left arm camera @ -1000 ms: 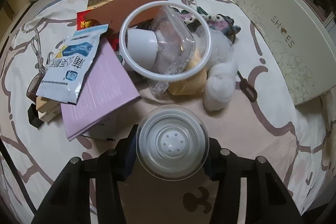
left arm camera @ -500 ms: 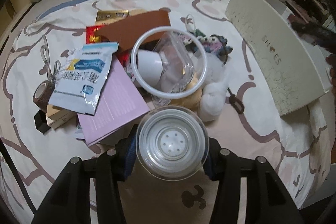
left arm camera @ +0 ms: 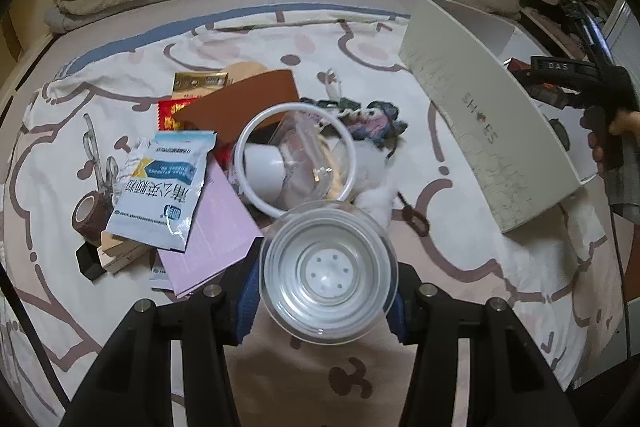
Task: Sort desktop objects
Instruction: 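Lower the red box into the shoe box and open the right tool while the left tool holds the lid, then withdraw the right tool from the shoe box while the left tool carries the lid toward it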
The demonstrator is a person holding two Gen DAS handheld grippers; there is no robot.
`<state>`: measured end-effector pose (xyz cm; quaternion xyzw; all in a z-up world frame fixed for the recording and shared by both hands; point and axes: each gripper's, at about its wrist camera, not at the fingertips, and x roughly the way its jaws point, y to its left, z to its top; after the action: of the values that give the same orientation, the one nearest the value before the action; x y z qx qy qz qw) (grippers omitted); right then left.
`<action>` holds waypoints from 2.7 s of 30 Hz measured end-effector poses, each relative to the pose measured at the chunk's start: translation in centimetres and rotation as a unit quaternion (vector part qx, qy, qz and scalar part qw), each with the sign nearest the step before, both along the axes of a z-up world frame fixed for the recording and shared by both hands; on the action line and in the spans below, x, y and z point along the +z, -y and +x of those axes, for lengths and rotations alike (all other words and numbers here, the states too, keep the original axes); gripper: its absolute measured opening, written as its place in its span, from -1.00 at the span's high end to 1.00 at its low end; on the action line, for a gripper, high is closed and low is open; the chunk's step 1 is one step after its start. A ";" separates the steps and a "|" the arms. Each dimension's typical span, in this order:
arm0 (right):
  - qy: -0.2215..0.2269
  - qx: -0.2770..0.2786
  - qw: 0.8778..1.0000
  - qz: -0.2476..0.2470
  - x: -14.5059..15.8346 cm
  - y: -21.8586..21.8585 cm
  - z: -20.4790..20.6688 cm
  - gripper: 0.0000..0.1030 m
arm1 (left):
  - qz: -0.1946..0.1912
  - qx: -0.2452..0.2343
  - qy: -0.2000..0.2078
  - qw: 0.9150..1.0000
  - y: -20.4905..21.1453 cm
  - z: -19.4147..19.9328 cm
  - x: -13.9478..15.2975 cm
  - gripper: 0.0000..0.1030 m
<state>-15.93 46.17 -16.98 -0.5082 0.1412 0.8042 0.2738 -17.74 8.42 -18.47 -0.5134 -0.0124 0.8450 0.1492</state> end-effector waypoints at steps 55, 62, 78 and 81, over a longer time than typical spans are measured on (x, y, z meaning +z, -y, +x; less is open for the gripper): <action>-0.150 0.032 0.987 -0.046 7.2 -2.2 8.8 -1.00 | 0.054 -0.011 -0.125 0.991 -8.8 1.4 11.8 0.00; -0.178 0.027 0.982 -0.057 7.5 -3.3 9.3 -1.00 | 0.088 -0.023 -0.117 0.989 -13.7 -1.8 10.8 0.00; -0.215 0.021 0.973 -0.077 6.6 -4.8 9.9 -1.00 | 0.069 -0.101 -0.084 0.989 -22.7 -4.9 6.8 0.00; -0.210 0.019 0.975 -0.075 6.5 -5.1 10.2 -1.00 | 0.063 -0.104 -0.072 0.990 -23.5 -5.4 5.8 0.00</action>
<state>-5.77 51.24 -10.48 -0.3493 0.2458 0.8853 0.1838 -23.10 31.90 -12.69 -0.4392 -0.0015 0.8571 0.2693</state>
